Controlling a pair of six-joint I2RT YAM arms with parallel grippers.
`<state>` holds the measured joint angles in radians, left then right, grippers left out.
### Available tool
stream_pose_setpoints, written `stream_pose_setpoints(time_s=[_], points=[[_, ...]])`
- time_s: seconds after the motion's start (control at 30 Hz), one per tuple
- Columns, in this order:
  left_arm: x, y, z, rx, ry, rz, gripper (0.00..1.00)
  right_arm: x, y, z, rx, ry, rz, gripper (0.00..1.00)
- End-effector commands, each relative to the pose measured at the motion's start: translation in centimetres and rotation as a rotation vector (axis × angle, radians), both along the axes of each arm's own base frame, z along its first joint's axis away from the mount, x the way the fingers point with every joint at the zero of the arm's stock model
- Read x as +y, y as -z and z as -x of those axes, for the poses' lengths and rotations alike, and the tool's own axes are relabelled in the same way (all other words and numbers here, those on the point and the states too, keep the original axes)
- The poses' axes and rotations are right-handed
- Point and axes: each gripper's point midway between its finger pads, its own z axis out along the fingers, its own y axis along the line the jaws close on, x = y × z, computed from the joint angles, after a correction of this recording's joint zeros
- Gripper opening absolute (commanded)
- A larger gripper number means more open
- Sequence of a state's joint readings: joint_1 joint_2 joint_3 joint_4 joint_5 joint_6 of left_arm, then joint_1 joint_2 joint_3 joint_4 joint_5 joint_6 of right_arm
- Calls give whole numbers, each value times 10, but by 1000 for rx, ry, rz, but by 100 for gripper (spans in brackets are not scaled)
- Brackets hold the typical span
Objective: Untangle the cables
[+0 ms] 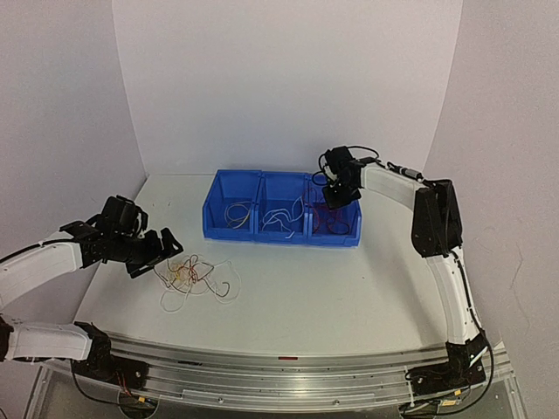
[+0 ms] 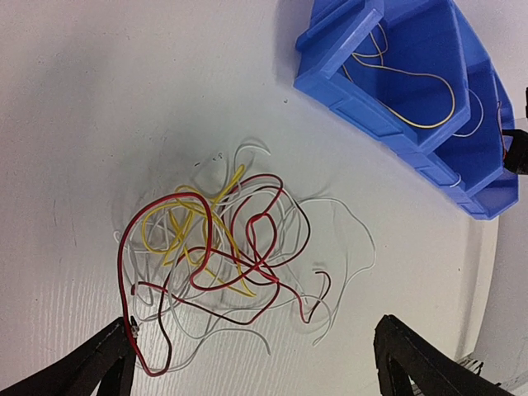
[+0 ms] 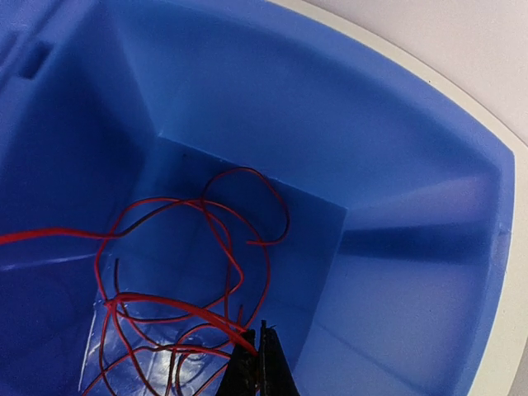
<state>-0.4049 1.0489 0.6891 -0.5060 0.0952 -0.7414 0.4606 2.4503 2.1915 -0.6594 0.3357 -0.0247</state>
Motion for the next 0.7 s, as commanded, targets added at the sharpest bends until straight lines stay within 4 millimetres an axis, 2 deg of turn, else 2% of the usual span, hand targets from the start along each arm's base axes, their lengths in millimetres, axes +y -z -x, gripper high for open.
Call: stream_pose_setpoints(time_s=[0.0, 0.2, 0.3, 0.4, 0.57, 0.67], points=[[-3, -5, -1, -17, 7, 15, 100, -9, 10, -5, -1, 99, -1, 0], [-3, -2, 0, -13, 9, 16, 100, -2, 23, -3, 31, 84, -26, 0], [-3, -1, 0, -9, 8, 15, 100, 4, 23, 0, 49, 58, -58, 0], [-3, -1, 0, -10, 7, 18, 100, 9, 9, 4, 43, 34, -84, 0], [-2, -2, 2, -17, 4, 23, 100, 14, -30, 12, 11, -28, -117, 24], [-1, -3, 3, -17, -3, 25, 100, 11, -51, 21, -5, -52, -122, 31]])
